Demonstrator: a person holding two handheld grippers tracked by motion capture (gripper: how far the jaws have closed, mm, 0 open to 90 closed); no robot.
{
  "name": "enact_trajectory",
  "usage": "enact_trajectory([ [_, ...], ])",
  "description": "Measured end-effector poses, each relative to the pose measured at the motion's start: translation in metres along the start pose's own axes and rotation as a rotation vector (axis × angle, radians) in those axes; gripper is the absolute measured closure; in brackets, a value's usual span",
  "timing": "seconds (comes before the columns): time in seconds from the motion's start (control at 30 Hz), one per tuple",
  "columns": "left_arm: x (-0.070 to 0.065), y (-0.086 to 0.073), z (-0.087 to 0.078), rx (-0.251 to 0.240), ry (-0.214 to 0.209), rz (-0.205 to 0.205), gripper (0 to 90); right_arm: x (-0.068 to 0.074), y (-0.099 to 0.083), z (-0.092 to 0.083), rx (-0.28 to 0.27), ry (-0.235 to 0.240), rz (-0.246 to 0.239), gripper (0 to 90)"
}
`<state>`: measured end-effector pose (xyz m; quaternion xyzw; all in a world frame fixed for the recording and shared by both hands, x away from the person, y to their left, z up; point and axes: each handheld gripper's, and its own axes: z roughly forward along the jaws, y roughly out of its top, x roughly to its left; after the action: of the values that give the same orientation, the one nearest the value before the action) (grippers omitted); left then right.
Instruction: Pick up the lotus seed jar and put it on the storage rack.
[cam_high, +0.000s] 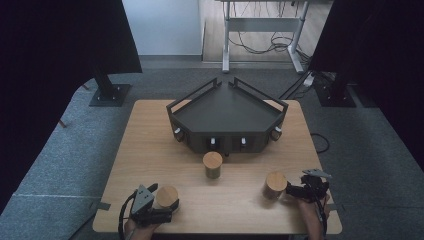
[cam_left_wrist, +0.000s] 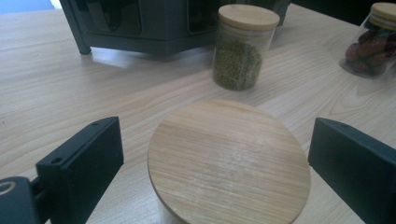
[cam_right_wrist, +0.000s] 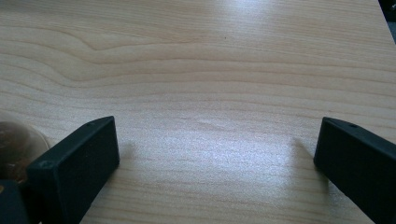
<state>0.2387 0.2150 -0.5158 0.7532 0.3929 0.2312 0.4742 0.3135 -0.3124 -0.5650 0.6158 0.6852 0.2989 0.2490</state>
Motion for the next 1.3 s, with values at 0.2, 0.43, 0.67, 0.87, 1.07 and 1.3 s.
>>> enact_trajectory([
  [0.2,-0.0003,-0.0031,0.0038,0.021,0.010,0.011,3.5,0.0000,0.0000,0.0000,0.000,0.001,-0.001,0.0],
  [0.43,-0.0016,-0.0060,0.0052,0.037,0.022,0.023,7.5,0.0000,0.0000,0.0000,0.000,0.001,-0.001,0.0],
  [0.67,-0.0030,-0.0081,0.0051,0.036,0.000,0.016,18.3,0.0001,0.0000,0.0000,0.000,0.001,-0.002,0.0],
  [0.87,-0.0053,-0.0077,0.0054,0.033,0.006,0.023,23.7,0.0001,0.0000,0.0000,0.000,0.002,-0.002,0.0],
  [1.07,-0.0061,-0.0066,0.0060,0.035,0.016,0.014,23.9,0.0001,0.0000,0.0000,0.000,0.002,-0.002,0.0],
  [1.3,-0.0051,-0.0056,0.0061,0.037,0.019,-0.002,24.1,0.0001,0.0000,0.0000,0.000,0.002,-0.002,0.0],
])
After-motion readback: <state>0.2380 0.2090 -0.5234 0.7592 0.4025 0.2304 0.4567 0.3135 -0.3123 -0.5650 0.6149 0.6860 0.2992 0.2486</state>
